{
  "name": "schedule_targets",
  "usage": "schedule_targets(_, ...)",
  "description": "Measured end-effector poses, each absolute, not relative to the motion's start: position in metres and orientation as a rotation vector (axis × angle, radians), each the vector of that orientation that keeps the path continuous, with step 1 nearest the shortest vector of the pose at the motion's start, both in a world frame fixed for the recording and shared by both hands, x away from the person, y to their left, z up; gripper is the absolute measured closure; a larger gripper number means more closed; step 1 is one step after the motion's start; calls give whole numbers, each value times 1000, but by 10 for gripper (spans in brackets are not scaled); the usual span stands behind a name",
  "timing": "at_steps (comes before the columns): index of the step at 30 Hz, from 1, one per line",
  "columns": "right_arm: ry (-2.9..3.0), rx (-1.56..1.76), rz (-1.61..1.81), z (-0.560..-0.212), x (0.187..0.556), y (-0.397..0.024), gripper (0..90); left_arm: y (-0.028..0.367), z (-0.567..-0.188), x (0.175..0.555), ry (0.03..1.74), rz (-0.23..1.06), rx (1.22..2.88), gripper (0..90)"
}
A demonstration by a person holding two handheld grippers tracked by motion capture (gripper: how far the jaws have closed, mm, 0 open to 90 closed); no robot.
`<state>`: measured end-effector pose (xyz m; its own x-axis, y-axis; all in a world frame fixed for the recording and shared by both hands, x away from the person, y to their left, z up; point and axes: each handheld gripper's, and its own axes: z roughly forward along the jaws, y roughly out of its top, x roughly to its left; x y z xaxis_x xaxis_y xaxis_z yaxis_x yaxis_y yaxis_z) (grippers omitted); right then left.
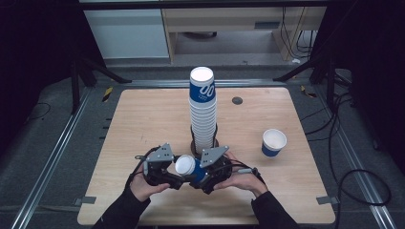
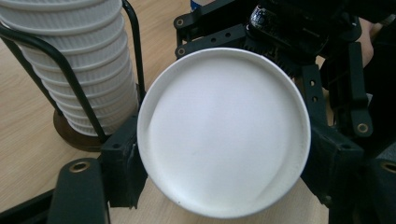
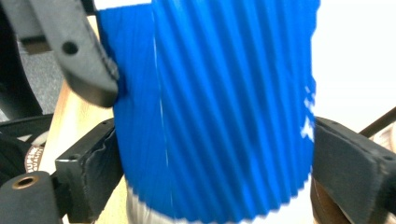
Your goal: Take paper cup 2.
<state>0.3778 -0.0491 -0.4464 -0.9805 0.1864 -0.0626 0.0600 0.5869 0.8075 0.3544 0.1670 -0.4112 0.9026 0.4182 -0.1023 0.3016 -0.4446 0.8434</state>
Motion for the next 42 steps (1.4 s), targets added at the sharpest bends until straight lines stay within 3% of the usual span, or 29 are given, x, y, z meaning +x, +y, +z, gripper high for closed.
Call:
schedule_targets(21,2582,356,1523,-437,388,-86,58,196,-399,362,563,186,1886,258)
schedule_targets(42,2571,271,1768,-436,384,-79,79,180,-400,354,444,65,1837,259)
